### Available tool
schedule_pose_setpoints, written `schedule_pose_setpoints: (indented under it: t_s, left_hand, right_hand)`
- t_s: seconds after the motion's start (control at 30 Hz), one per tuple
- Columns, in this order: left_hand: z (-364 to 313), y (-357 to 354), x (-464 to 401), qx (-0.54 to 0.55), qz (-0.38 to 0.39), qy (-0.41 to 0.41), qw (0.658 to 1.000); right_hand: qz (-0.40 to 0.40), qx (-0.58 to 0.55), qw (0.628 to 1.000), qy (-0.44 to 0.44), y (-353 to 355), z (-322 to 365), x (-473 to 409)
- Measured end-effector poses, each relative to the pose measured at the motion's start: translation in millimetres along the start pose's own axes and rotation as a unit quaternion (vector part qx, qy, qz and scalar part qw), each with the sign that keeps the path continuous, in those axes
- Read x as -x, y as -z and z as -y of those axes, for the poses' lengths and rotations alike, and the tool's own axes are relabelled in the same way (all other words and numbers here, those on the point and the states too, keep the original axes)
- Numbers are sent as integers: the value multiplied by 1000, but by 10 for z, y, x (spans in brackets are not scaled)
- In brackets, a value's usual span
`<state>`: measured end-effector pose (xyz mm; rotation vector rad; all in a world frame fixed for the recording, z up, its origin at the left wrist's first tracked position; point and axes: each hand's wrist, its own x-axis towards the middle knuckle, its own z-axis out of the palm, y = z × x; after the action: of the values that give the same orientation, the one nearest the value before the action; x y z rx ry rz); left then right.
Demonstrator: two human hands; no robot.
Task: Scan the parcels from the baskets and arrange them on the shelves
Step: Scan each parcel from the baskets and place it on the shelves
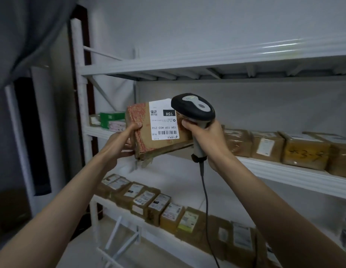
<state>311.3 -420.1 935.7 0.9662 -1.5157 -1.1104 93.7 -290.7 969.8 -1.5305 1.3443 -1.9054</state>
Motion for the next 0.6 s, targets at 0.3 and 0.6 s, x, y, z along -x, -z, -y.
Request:
schedule_pose_setpoints:
  t_s: [0.3, 0.6]
  left_hand:
    - [-136, 1008, -599, 33, -91, -30, 995]
    - [-247, 1889, -1486, 118, -119, -43, 985]
  right_hand:
    - [92, 33, 995, 23, -1251, 188, -764]
    - [123, 23, 992, 3, -2114, 248, -1459]
